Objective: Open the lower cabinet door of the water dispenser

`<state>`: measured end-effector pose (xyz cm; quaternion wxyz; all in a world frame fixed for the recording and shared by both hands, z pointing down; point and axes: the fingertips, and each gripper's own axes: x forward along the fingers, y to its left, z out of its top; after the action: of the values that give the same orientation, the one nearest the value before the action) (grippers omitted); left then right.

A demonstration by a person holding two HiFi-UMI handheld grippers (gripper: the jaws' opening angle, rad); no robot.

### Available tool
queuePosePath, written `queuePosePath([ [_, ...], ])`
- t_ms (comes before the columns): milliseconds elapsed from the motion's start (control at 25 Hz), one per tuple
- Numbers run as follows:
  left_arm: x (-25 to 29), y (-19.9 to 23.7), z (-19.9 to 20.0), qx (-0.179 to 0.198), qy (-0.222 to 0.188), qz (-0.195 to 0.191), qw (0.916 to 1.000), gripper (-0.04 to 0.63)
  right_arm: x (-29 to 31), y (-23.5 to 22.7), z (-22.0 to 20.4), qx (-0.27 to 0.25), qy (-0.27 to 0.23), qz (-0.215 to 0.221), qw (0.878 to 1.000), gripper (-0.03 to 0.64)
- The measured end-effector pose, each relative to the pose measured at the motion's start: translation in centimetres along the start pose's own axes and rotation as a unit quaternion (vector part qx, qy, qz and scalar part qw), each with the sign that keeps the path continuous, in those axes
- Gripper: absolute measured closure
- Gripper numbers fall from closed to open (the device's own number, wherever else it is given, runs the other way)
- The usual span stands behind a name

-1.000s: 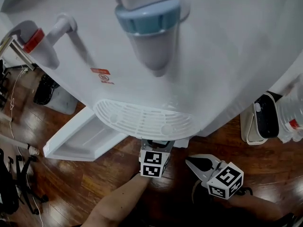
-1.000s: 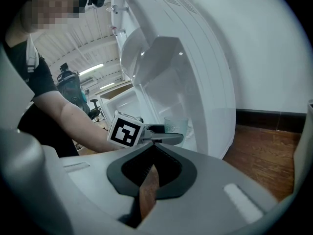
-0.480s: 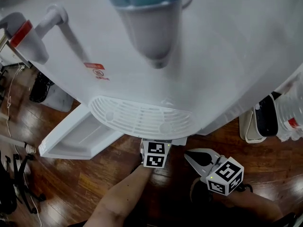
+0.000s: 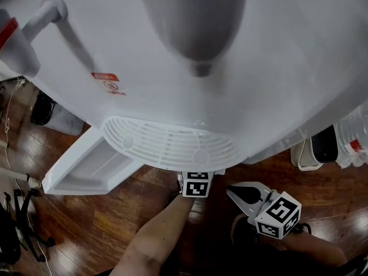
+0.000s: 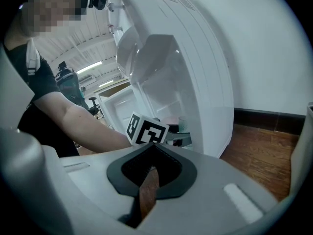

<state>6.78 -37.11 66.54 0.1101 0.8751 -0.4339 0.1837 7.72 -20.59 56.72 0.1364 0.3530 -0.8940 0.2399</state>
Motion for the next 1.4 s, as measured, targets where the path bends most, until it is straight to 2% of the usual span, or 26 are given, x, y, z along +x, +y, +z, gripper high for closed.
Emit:
queuePosePath([
  [280, 1.3, 0.6, 0.2, -0.005, -0.006, 0.022, 0.9997, 0.268, -0.6, -0.2, -0.9, 0.005, 0.009, 0.003, 1.0, 0.614],
  [400, 1.6, 1.0, -0.6, 0.007, 0.0, 0.026, 0.9996, 0.268, -0.7, -0.1, -1.3, 0.005, 0.015, 0.006, 1.0, 0.614],
  [600, 0.9, 1.1, -1.8, 0.003, -0.003, 0.024, 0.9997, 0.268, -0.6, -0.3, -1.2, 0.011, 0.01, 0.006, 1.0, 0.614],
  [880, -0.3, 0.9, -3.9, 0.004, 0.028, 0.015, 0.9995, 0.27, 0.2, 0.1, -0.3, 0.015, -0.003, 0.008, 1.0, 0.615],
  [1120, -0.3, 0.9, -4.2, 0.002, 0.049, 0.009, 0.9988, 0.272, 0.4, 0.3, -0.1, 0.013, -0.004, 0.006, 1.0, 0.614],
  [1400, 0.9, 1.1, -2.9, 0.012, 0.04, 0.012, 0.9991, 0.275, 0.3, -0.3, -0.1, 0.03, -0.01, 0.001, 1.0, 0.615],
])
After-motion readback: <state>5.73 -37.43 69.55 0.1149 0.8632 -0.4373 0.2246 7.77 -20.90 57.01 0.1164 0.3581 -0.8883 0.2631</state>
